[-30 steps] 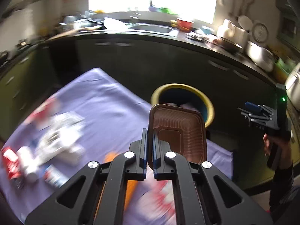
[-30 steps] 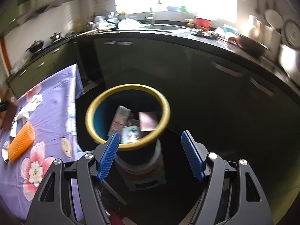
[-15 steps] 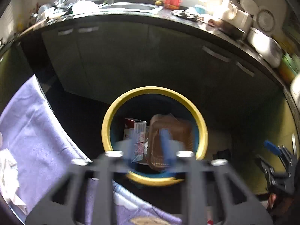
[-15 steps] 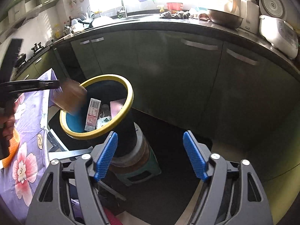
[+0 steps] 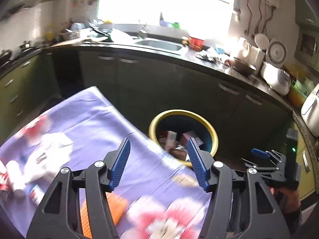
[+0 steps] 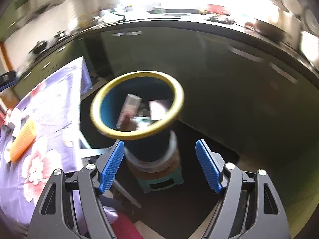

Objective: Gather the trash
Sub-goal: 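Carry the brown tray over the bin and open the left tool, then grasp the white toothpaste tube with the right tool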

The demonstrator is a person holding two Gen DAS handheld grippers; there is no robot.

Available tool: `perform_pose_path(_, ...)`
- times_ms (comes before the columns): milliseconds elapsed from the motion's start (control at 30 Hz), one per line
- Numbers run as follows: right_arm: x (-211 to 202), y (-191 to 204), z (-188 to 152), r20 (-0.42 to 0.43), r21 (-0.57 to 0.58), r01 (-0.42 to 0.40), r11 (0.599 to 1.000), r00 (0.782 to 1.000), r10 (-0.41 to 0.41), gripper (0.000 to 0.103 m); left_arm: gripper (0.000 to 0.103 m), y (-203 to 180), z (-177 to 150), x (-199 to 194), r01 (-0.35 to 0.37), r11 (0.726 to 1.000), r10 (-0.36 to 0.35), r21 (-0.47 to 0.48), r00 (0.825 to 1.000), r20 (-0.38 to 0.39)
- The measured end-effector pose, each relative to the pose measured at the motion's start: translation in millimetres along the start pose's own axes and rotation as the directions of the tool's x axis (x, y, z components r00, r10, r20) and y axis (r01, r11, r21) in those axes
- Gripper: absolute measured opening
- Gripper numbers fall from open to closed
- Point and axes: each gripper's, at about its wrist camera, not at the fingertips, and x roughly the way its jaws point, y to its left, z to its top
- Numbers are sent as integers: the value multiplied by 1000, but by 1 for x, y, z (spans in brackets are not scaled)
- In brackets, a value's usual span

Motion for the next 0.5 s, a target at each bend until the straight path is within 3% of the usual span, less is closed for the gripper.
perform_pose_path(167, 3, 61, 8, -7, -129, -92, 987, 996, 92, 74, 59, 43, -44, -68, -109, 992, 112, -65, 993, 45)
perform_pose_path(300, 9, 120, 8, -46, -245, -200, 949, 980, 195, 74, 61, 86, -83, -119, -222, 959, 236, -174, 969, 66)
perform_pose_path(500, 12, 227, 8, -126, -396, -398, 828, 916, 380, 74, 62, 132, -127, -175, -359, 885, 393, -297, 918, 60)
